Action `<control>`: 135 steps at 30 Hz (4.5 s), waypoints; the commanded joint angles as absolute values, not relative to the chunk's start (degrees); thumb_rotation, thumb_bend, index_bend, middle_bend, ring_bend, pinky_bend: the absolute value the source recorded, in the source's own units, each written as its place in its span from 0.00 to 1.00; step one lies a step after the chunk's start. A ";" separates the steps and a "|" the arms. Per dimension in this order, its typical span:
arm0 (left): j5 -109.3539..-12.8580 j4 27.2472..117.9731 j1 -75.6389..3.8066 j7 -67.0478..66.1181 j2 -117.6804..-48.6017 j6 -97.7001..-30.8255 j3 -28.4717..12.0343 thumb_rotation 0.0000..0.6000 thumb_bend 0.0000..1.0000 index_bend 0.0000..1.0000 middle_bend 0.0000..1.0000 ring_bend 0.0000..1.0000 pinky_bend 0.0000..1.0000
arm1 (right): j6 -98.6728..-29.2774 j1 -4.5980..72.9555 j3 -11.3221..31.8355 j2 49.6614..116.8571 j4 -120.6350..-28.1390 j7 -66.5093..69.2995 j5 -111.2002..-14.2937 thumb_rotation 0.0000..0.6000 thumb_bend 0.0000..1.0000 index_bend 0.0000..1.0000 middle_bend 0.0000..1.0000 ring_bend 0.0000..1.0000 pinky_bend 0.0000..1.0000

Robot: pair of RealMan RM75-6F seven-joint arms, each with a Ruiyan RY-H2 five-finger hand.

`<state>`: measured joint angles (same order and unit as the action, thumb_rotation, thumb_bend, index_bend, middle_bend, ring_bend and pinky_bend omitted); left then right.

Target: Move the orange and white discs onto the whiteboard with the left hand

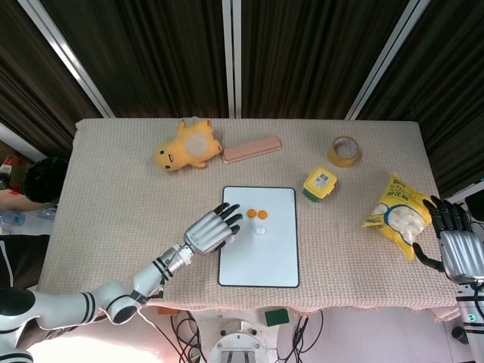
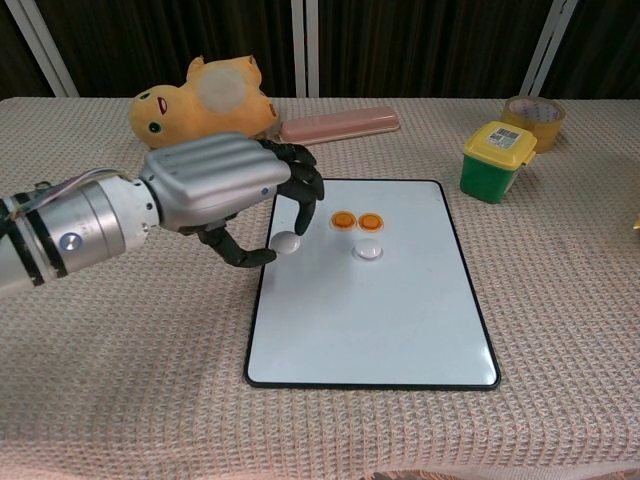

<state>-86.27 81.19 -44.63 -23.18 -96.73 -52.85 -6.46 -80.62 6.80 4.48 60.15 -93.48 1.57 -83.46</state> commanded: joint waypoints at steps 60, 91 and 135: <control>-77.38 64.25 -55.65 -23.14 -109.35 -46.66 -8.65 1.00 0.31 0.51 0.22 0.09 0.17 | -79.77 6.85 5.09 60.57 -90.82 4.35 -81.82 1.00 0.31 0.00 0.00 0.00 0.00; -76.33 66.44 -56.32 -23.32 -107.46 -45.53 -7.90 1.00 0.31 0.31 0.21 0.09 0.17 | -79.93 6.95 5.11 60.44 -91.61 3.50 -82.09 1.00 0.32 0.00 0.00 0.00 0.00; -88.93 82.71 -12.96 -9.62 -74.98 -96.35 8.46 0.60 0.18 0.13 0.11 0.03 0.13 | -82.37 7.03 3.02 65.23 -84.23 4.93 -87.82 1.00 0.28 0.00 0.00 0.00 0.00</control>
